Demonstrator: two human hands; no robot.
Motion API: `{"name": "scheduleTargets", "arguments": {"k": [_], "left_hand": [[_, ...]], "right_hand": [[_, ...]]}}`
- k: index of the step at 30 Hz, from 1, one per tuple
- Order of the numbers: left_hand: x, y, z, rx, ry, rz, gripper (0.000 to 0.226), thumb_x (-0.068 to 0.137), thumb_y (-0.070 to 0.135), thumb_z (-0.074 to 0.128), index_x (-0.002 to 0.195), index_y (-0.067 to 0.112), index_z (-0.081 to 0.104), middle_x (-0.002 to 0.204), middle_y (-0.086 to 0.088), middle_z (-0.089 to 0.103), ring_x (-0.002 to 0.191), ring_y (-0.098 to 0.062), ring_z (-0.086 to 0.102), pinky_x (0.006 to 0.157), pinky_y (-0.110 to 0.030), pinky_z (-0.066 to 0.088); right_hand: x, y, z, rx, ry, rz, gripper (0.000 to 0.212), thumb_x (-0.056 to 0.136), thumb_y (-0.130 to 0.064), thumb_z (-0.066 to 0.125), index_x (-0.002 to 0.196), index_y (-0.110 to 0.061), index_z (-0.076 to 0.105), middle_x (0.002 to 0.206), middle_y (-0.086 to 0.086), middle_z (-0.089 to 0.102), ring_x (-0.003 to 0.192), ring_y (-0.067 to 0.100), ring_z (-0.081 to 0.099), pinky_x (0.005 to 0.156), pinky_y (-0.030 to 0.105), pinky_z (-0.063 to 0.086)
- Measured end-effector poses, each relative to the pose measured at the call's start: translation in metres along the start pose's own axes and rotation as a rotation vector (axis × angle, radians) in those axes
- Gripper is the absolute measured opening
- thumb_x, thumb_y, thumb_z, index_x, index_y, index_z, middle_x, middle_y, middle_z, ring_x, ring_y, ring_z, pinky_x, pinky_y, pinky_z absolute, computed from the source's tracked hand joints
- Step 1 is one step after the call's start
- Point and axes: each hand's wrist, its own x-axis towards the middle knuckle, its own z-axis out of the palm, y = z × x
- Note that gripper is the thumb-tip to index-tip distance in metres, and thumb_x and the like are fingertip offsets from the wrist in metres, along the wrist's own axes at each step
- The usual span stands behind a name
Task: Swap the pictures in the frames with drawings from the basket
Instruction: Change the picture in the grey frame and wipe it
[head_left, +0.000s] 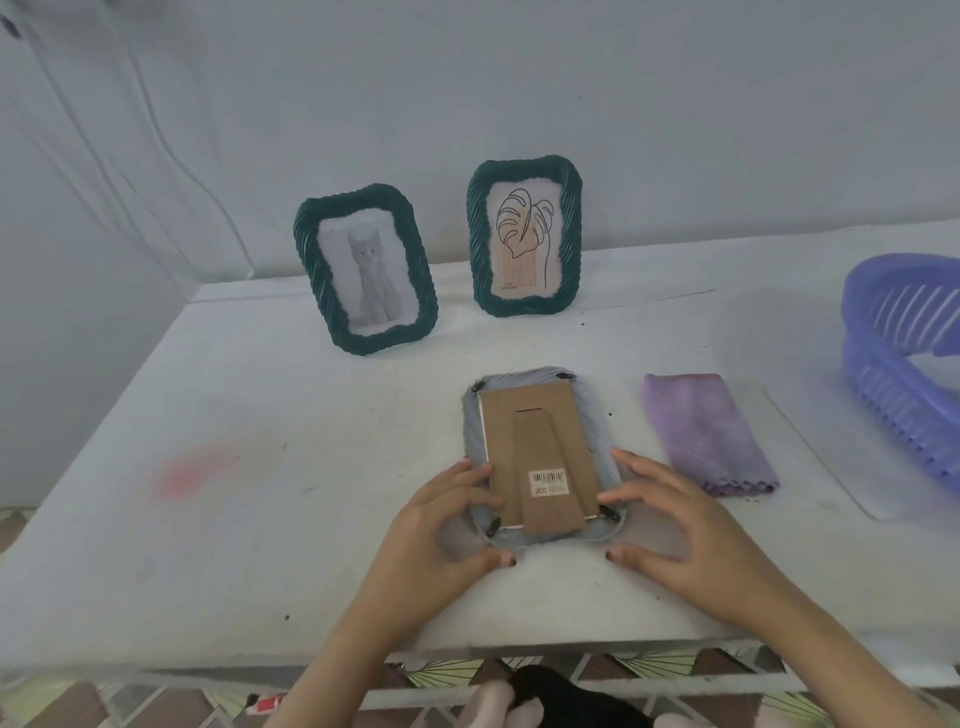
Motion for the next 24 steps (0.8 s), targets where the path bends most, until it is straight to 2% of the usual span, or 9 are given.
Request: {"name": "scheduleTargets", "arguments": {"k": [2,4,9,12,16,18,21,24], "left_hand": [[0.000,0.000,0.000,-0.031,0.005,-0.019,0.031,0.061,0.031,0.084,0.087,0.038,0.068,0.131,0.025,0.049,0.131,0.010,0.030,0.103,-0.002,0.021],[0.000,0.001,0.000,-0.058,-0.004,-0.030,0.028,0.063,0.026,0.084,0.084,0.037,0.070,0.131,0.025,0.048,0.132,0.011,0.029,0.104,-0.004,0.021],[-0.005,0.006,0.000,-0.074,-0.044,-0.057,0.015,0.071,0.025,0.078,0.078,0.036,0.071,0.137,0.024,0.043,0.135,0.010,0.021,0.111,-0.022,0.020],[-0.004,0.007,0.001,-0.082,-0.041,-0.061,0.015,0.071,0.023,0.078,0.076,0.035,0.071,0.136,0.024,0.043,0.134,0.011,0.021,0.111,-0.022,0.021],[-0.005,0.009,0.000,-0.092,-0.040,-0.055,0.013,0.071,0.025,0.079,0.076,0.035,0.072,0.134,0.026,0.043,0.132,0.014,0.023,0.107,-0.015,0.021],[-0.004,0.009,-0.001,-0.094,-0.037,-0.044,0.009,0.071,0.039,0.074,0.080,0.036,0.072,0.134,0.025,0.045,0.132,0.012,0.025,0.106,-0.012,0.022],[-0.002,0.010,0.000,-0.118,0.035,-0.032,0.027,0.071,0.053,0.063,0.094,0.042,0.069,0.123,0.028,0.056,0.125,0.012,0.037,0.103,-0.008,0.029],[0.001,0.016,0.001,-0.116,0.137,-0.090,0.047,0.069,0.062,0.060,0.111,0.044,0.056,0.114,0.031,0.059,0.114,0.014,0.047,0.091,-0.002,0.035]], "right_hand": [[0.000,0.002,0.003,0.032,0.018,0.008,0.039,0.071,-0.041,0.076,0.105,-0.049,0.058,0.140,-0.032,0.033,0.129,-0.014,0.027,0.102,0.014,0.021],[0.001,0.002,0.005,0.054,0.050,0.016,0.037,0.071,-0.032,0.077,0.101,-0.048,0.061,0.138,-0.030,0.036,0.128,-0.014,0.029,0.102,0.016,0.022],[0.002,0.000,0.007,0.029,0.013,0.002,0.027,0.076,-0.029,0.073,0.094,-0.047,0.063,0.139,-0.028,0.031,0.131,-0.010,0.024,0.105,0.026,0.023],[0.002,0.000,0.008,0.015,0.008,-0.003,0.024,0.078,-0.029,0.070,0.092,-0.047,0.063,0.139,-0.029,0.028,0.132,-0.008,0.021,0.107,0.028,0.022],[0.001,-0.005,0.009,-0.011,-0.010,-0.009,0.022,0.081,-0.024,0.068,0.084,-0.046,0.064,0.142,-0.027,0.025,0.134,-0.003,0.020,0.108,0.031,0.021],[0.000,-0.010,0.006,-0.012,-0.024,-0.007,0.022,0.081,-0.027,0.067,0.089,-0.048,0.063,0.141,-0.028,0.025,0.134,-0.005,0.020,0.108,0.027,0.019],[0.004,-0.019,0.002,0.006,0.049,0.010,0.032,0.078,-0.037,0.059,0.107,-0.051,0.056,0.138,-0.025,0.033,0.130,-0.008,0.023,0.107,0.020,0.019],[0.015,-0.022,0.006,-0.121,0.115,0.074,0.045,0.085,-0.038,0.059,0.128,-0.034,0.048,0.142,-0.012,0.033,0.134,0.005,0.021,0.109,0.025,0.016]]}}
